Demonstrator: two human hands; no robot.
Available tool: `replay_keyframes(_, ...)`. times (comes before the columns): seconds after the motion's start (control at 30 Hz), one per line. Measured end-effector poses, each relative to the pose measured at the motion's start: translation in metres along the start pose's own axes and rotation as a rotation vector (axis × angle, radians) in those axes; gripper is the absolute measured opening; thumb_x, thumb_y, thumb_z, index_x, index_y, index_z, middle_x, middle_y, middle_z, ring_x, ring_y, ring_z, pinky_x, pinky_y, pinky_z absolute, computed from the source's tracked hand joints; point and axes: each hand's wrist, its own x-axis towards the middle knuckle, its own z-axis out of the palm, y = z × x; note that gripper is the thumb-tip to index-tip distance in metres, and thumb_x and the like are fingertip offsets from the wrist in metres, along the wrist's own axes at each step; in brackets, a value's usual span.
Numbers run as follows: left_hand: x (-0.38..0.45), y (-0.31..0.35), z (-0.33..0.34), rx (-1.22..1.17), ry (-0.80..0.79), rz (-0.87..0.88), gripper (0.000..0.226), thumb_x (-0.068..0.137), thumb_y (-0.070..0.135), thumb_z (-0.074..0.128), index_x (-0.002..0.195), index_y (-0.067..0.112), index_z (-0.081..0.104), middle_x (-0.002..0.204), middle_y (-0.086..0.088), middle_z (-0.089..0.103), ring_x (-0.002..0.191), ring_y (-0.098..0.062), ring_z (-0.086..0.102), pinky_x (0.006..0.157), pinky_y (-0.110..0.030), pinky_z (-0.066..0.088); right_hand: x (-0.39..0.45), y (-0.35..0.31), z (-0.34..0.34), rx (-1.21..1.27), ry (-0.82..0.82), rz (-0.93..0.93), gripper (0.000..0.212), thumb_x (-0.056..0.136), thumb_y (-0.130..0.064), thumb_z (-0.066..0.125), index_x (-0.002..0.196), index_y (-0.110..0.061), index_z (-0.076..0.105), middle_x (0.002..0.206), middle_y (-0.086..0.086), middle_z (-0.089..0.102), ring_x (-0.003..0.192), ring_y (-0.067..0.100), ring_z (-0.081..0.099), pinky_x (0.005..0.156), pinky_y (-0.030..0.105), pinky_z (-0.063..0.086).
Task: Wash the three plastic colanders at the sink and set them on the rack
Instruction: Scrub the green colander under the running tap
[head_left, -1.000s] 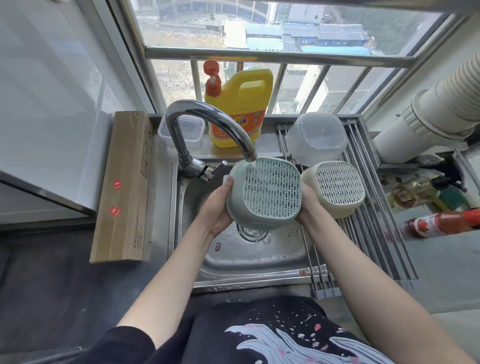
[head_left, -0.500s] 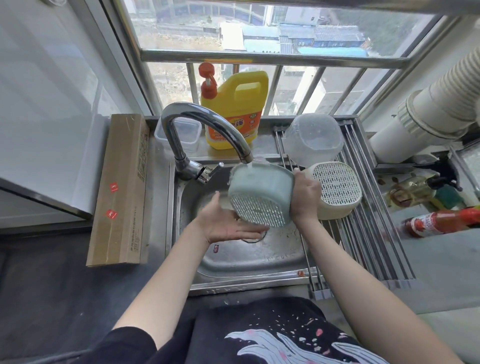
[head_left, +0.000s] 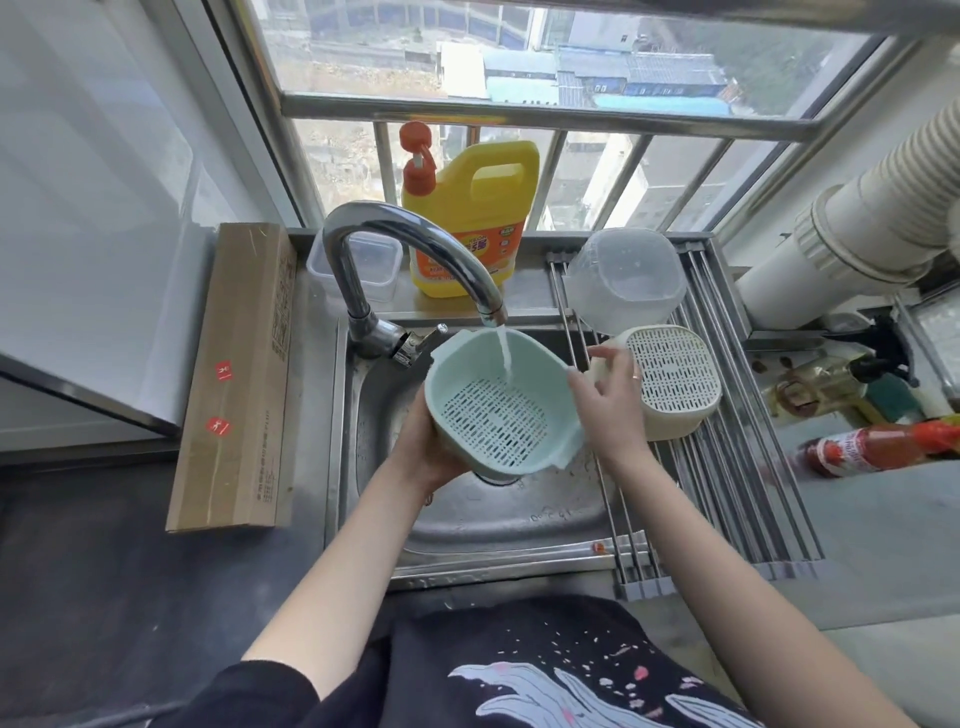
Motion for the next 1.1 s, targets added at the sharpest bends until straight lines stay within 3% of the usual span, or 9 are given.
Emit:
replay_keyframes(0.13, -0.007, 0.012, -0.004, 0.235, 0.034, -0.051, 0.047, 0.094, 0.05, 0.038, 0.116, 0.018, 0.064, 0.122, -0.014, 0.061, 0.117, -0.034, 0.051, 0.106, -0.054, 0.034, 0.018, -0.015, -0.011, -0.335, -0.389, 0.129, 0.036, 0.087, -0.041, 0.062, 0.114, -0.022, 0.048, 0.101, -0.002, 0.06, 0.084, 0.012, 0.061, 0.052, 0.017, 0.048)
replay_keyframes(0.2, -0.009, 0.019, 0.0, 0.431, 0.065, -0.052, 0.042, 0.093, 0.048, 0.043, 0.11, 0.017, 0.066, 0.11, -0.013, 0.065, 0.105, -0.031, 0.056, 0.099, -0.048, 0.04, 0.019, -0.019, -0.002, -0.547, -0.472, 0.031, 0.032, 0.082, -0.042, 0.065, 0.102, -0.021, 0.051, 0.095, -0.001, 0.062, 0.084, 0.016, 0.062, 0.061, 0.03, 0.054)
replay_keyframes(0.37, -0.018, 0.029, 0.014, 0.626, 0.212, 0.028, 0.066, 0.093, 0.065, 0.023, 0.096, 0.018, 0.069, 0.088, -0.006, 0.073, 0.086, -0.021, 0.067, 0.078, -0.036, 0.05, 0.011, -0.017, 0.026, -0.595, -0.232, -0.156, 0.019, 0.093, -0.025, 0.054, 0.105, -0.016, 0.043, 0.096, 0.015, 0.065, 0.088, 0.033, 0.06, 0.066, 0.037, 0.042)
replay_keyframes(0.5, -0.026, 0.025, -0.007, 0.64, 0.283, -0.074, 0.087, 0.061, 0.092, 0.037, 0.121, 0.034, 0.059, 0.117, -0.008, 0.066, 0.109, -0.035, 0.061, 0.084, -0.057, 0.051, 0.01, -0.01, 0.022, -0.423, -0.061, -0.152, 0.031, 0.097, -0.012, 0.041, 0.126, -0.024, 0.045, 0.097, 0.011, 0.068, 0.087, 0.031, 0.062, 0.068, 0.036, 0.046)
replay_keyframes(0.67, -0.026, 0.0, -0.006, 0.518, 0.256, -0.081, 0.058, 0.079, 0.052, 0.061, 0.124, 0.017, 0.05, 0.116, -0.014, 0.061, 0.102, -0.036, 0.065, 0.085, -0.05, 0.055, 0.003, -0.001, 0.018, -0.216, 0.039, -0.015, 0.035, 0.099, -0.013, 0.039, 0.131, -0.024, 0.047, 0.089, 0.002, 0.062, 0.082, 0.022, 0.059, 0.063, 0.027, 0.041)
replay_keyframes(0.8, -0.015, -0.016, 0.004, 0.606, 0.368, -0.103, 0.037, 0.092, 0.004, 0.053, 0.125, -0.003, 0.039, 0.104, -0.031, 0.063, 0.077, -0.035, 0.072, 0.06, -0.031, 0.06, -0.008, 0.001, 0.014, -0.147, 0.004, 0.01, 0.036, 0.095, -0.007, 0.041, 0.129, -0.017, 0.05, 0.091, 0.002, 0.058, 0.085, 0.022, 0.057, 0.067, 0.027, 0.04)
replay_keyframes(0.9, -0.005, -0.011, 0.008, 0.726, 0.419, -0.062, 0.029, 0.089, -0.002, 0.049, 0.117, -0.001, 0.041, 0.085, -0.029, 0.067, 0.061, -0.028, 0.072, 0.054, -0.028, 0.059, -0.012, 0.01, -0.001, -0.15, -0.045, 0.096, 0.043, 0.09, -0.012, 0.052, 0.132, -0.021, 0.046, 0.104, 0.005, 0.056, 0.089, 0.023, 0.061, 0.062, 0.034, 0.056)
replay_keyframes(1.0, 0.003, -0.005, 0.013, 0.92, 0.497, 0.002, 0.026, 0.086, -0.001, 0.056, 0.11, -0.006, 0.049, 0.066, -0.026, 0.067, 0.048, -0.021, 0.068, 0.046, -0.025, 0.057, -0.012, 0.01, -0.023, 0.072, -0.198, 0.392, 0.033, 0.092, -0.026, 0.057, 0.125, -0.024, 0.051, 0.115, 0.005, 0.054, 0.094, 0.022, 0.059, 0.058, 0.037, 0.06)
replay_keyframes(1.1, 0.011, 0.003, 0.019, 1.018, 0.584, 0.116, 0.027, 0.079, 0.004, 0.07, 0.098, -0.009, 0.056, 0.066, -0.027, 0.066, 0.042, -0.021, 0.065, 0.042, -0.028, 0.056, -0.014, 0.008, -0.037, 0.075, -0.278, 0.374, 0.033, 0.091, -0.017, 0.061, 0.123, -0.021, 0.055, 0.107, 0.002, 0.058, 0.094, 0.02, 0.06, 0.066, 0.041, 0.061)
